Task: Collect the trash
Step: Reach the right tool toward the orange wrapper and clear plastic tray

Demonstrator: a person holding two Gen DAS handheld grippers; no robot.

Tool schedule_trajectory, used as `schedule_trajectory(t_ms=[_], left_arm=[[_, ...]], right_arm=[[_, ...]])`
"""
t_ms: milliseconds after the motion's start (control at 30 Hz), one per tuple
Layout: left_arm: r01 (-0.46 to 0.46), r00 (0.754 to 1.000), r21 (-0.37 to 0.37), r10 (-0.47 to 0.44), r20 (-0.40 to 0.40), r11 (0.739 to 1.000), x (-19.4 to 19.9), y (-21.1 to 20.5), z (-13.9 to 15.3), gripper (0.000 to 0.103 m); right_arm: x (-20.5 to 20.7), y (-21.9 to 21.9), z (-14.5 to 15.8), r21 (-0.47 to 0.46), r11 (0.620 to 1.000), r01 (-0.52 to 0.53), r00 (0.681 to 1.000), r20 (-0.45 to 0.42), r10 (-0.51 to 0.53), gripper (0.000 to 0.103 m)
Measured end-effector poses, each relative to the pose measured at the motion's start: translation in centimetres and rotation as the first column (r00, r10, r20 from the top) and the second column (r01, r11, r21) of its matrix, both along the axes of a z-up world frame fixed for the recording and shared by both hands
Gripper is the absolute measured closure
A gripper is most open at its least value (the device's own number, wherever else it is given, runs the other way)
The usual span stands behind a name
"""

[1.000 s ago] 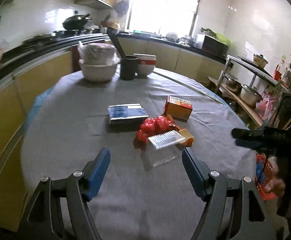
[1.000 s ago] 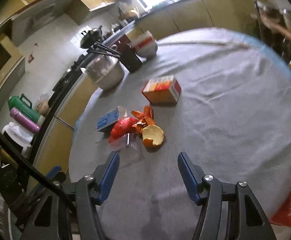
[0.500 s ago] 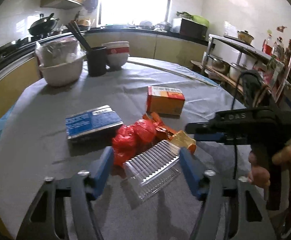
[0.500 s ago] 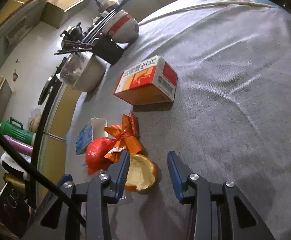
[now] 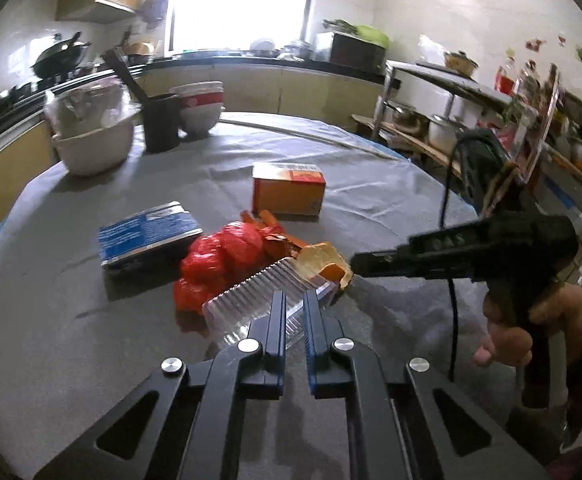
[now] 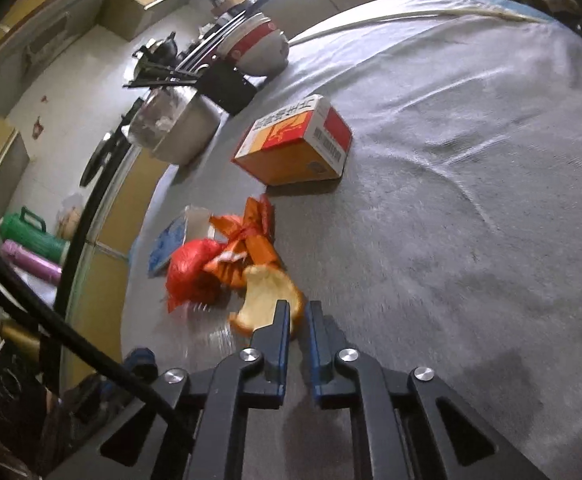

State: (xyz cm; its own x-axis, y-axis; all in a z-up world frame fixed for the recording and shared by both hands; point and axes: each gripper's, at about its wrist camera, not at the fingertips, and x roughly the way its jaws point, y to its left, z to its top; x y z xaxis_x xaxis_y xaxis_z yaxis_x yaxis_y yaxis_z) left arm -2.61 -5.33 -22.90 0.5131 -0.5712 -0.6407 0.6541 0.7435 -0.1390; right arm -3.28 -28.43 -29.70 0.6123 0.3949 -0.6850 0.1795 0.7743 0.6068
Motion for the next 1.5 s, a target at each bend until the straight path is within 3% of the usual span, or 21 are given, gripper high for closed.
schedule_trajectory(t_ms=[100, 233, 267, 467, 567, 667, 767, 967, 1133, 1200, 1233, 1267, 1333, 1500], left_arm=[[-0.055, 0.998, -0.015, 0.056, 0.005, 0.998, -0.3, 1.7, 0.6, 0.09], [-0.133, 0.991, 0.003, 0.133, 0.031, 0.991, 0.3, 2.8, 1.3, 0.046], [-0.137, 0.99, 0.009, 0.136, 0.04, 0.991, 0.5, 2.7, 1.5, 0.043], [-0.094, 0.995, 0.053, 0.095, -0.007, 0.994, 2.7, 0.1, 0.4, 0.043], [-0.073, 0.996, 0.02, 0.074, -0.046, 0.997, 2.9, -0.5, -0.2, 0.043], [-0.035, 0.998, 0.024, 0.036, -0.049, 0.999, 1.7, -0.8, -1.1, 0.047], [-0.005, 1.0, 0.012, 0.005, 0.002, 1.0, -0.5, -0.6, -0.9, 0.047], [0.081, 0.996, 0.021, -0.08, -0.046, 0.996, -4.4, 0.2, -1.4, 0.048], [0.008, 0.997, -0.016, -0.009, -0.071, 1.0, -5.9, 3.6, -0.7, 0.047], [-0.026, 0.998, -0.008, 0.026, -0.049, 1.0, -5.7, 4.4, 0.0, 0.046], [-0.042, 0.999, -0.002, 0.042, -0.024, 0.999, -5.6, 4.9, 0.6, 0.042], [-0.052, 0.999, 0.001, 0.052, -0.008, 0.999, -5.4, 5.1, 0.9, 0.038], [-0.075, 0.997, 0.006, 0.075, 0.015, 0.997, -5.2, 5.5, 1.4, 0.036], [-0.088, 0.996, 0.005, 0.088, -0.005, 0.996, -5.3, 6.2, 1.1, 0.036]], right_arm=[[-1.1, -0.6, 0.2, 0.017, 1.0, 0.013, 1.0, -0.008, -0.013, 0.09], [-2.4, -1.4, 0.3, 0.035, 0.998, 0.06, 0.998, 0.008, -0.06, 0.088], [-2.6, -1.5, 0.3, 0.045, 0.997, 0.067, 0.998, 0.012, -0.067, 0.088], [-3.9, -1.8, 0.3, 0.07, 0.992, 0.106, 0.994, 0.03, -0.109, 0.087], [-4.4, -1.7, 0.6, 0.054, 0.993, 0.106, 0.994, 0.036, -0.108, 0.087], [-4.9, -1.7, 1.0, 0.038, 0.994, 0.104, 0.993, 0.052, -0.106, 0.087], [-4.9, -1.5, 1.2, 0.03, 0.994, 0.104, 0.993, 0.06, -0.105, 0.087], [-4.9, -0.9, 1.3, 0.014, 0.997, 0.079, 0.995, 0.065, -0.08, 0.087], [-4.7, -0.9, 2.1, 0.01, 0.998, 0.065, 0.994, 0.085, -0.065, 0.087], [-4.0, -0.5, 2.6, -0.005, 0.999, 0.043, 0.995, 0.089, -0.043, 0.077], [-3.4, -0.2, 2.8, -0.004, 1.0, 0.028, 0.996, 0.09, -0.027, 0.058], [-3.1, 0.0, 2.9, -0.006, 1.0, 0.021, 0.995, 0.093, -0.021, 0.026], [-2.3, 0.8, 3.6, -0.039, 0.999, 0.023, 0.991, 0.135, -0.017, 0.02], [0.9, 3.2, 3.0, -0.134, 0.989, -0.066, 0.995, 0.063, 0.075, 0.022]])
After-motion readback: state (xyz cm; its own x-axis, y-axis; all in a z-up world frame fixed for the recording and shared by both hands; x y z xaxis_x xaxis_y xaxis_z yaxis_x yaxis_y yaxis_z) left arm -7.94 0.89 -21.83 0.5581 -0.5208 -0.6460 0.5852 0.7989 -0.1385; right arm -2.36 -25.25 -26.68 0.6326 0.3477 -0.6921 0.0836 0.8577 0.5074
